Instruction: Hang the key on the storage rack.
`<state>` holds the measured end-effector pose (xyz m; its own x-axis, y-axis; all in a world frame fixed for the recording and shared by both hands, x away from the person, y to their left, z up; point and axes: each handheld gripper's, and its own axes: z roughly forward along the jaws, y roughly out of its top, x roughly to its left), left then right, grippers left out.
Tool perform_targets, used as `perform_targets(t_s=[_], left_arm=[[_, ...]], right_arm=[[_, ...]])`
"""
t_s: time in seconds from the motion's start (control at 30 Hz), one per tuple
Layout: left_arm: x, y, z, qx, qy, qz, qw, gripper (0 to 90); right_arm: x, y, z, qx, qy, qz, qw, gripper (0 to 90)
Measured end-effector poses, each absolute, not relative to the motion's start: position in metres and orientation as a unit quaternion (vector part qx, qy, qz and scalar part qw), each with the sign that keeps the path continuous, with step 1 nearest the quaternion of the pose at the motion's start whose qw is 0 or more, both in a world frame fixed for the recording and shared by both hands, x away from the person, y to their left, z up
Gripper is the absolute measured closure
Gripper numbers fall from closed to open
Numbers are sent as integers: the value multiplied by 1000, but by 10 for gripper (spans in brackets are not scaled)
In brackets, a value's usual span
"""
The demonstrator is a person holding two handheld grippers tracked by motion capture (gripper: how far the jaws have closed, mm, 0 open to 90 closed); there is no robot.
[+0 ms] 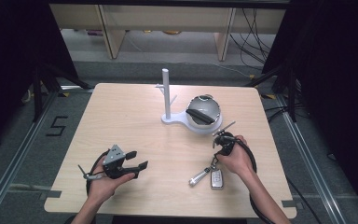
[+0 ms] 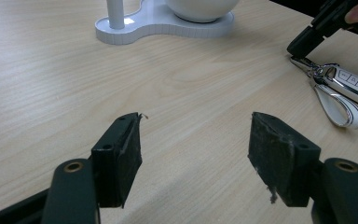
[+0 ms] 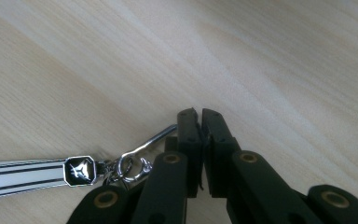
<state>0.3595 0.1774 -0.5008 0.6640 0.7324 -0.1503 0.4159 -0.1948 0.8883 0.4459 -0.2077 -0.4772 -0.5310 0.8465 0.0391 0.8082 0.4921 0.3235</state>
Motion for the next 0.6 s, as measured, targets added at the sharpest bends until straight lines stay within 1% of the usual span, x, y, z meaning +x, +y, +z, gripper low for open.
perform_targets(t_s=[0.17, 0.23, 0.27, 0.43, 0.5, 0.53, 0.57, 0.6], left_arm=[[360, 178, -501, 757, 380, 156, 508, 337], [360, 178, -501, 757, 380, 155, 508, 337], [360, 177, -501, 758, 379, 155, 508, 337], [359, 177, -501, 758, 379, 155, 508, 337], [359, 178, -501, 757, 379, 155, 509, 337], [360, 178, -501, 756, 378, 153, 512, 337], [360, 178, -501, 756, 379, 154, 510, 337], [360, 178, -501, 757, 380, 156, 508, 337]], right_arm=[[444, -207, -477, 469, 866, 160, 68, 879], [442, -206, -478, 457, 869, 171, 78, 880], [441, -205, -477, 460, 868, 172, 76, 900], [442, -203, -473, 445, 876, 173, 74, 900], [441, -204, -473, 466, 865, 172, 74, 900], [441, -206, -471, 477, 858, 177, 71, 886], [441, -207, -470, 495, 849, 177, 54, 819], [440, -206, -468, 529, 832, 164, 38, 783]])
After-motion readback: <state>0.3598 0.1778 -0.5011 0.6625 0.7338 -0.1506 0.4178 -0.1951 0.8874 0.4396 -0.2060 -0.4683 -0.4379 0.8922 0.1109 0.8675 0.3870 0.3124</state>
